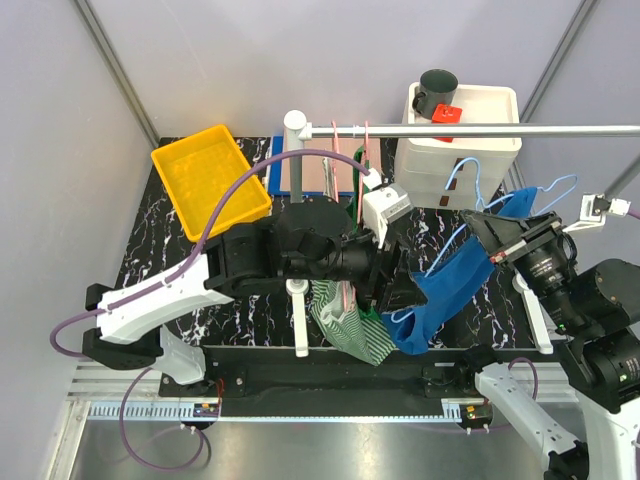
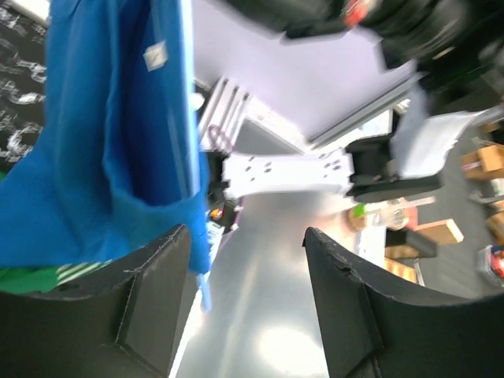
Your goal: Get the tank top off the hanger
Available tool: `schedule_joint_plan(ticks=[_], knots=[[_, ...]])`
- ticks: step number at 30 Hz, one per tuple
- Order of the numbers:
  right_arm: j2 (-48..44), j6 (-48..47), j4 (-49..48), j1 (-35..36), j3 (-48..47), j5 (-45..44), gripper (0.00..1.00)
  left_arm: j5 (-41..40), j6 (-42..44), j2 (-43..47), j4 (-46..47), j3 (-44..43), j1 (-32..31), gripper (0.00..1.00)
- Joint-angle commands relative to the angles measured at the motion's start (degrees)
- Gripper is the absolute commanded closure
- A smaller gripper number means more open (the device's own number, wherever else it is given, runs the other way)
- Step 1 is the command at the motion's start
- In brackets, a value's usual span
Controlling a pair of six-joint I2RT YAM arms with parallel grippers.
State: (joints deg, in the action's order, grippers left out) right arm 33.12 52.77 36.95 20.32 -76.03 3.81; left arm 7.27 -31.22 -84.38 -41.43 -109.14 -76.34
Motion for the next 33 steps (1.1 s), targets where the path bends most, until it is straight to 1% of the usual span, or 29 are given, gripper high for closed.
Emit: schedule_joint_plan(ticks=[1, 7, 13, 19, 23, 24, 25, 27, 28, 30, 33], knots=[[1.5, 0.05, -1.88, 0.08, -3.33, -1.79, 1.0, -4.28, 3.1, 1.15, -1.99, -0.02, -0.66, 0.38], [1.68, 0.14, -1.88, 0.25, -3.34, -1.44, 1.0, -7.09, 4.33, 0.01, -3.04, -0.63, -1.18, 0.5], [1.68, 0.23, -1.97, 0.16, -2.72, -0.91, 1.0, -6.74, 5.47, -1.66, -3.75, -2.56, -1.18, 0.55], [1.42, 0.4, -1.97, 0.25, -2.72, -0.47, 1.0, -6.21, 6.35, -3.68, -4.1, -4.76, -1.18, 0.56], [1.07, 0.75, -1.97, 0.25, -2.19, -0.39, 1.0, -6.65, 6.53, -4.3, -4.54, -5.47, -1.18, 0.69], [1.07, 0.75, -1.88, 0.25, -2.11, -0.21, 1.0, -6.83, 6.61, -4.48, -4.54, -5.55, -1.18, 0.75], [0.89, 0.75, -1.97, 0.16, -2.02, -0.21, 1.0, -6.91, 6.7, -4.39, -4.54, -5.55, -1.18, 0.79], [0.72, 0.84, -1.97, 0.16, -1.58, -0.38, 1.0, -6.92, 6.61, -4.3, -4.62, -5.55, -1.18, 0.91], [0.37, 1.01, -1.79, 0.16, -1.4, -0.39, 1.0, -7.0, 6.61, -4.22, -4.62, -5.55, -1.18, 0.95], [0.01, 1.01, -1.79, 0.25, -0.88, -1.0, 1.0, -7.09, 6.53, -4.13, -4.54, -5.47, -1.18, 1.0], [-0.43, 1.02, -0.92, 0.16, -0.79, -2.67, 1.0, -7.09, 6.17, -3.6, -4.62, -5.2, -1.1, 1.0]])
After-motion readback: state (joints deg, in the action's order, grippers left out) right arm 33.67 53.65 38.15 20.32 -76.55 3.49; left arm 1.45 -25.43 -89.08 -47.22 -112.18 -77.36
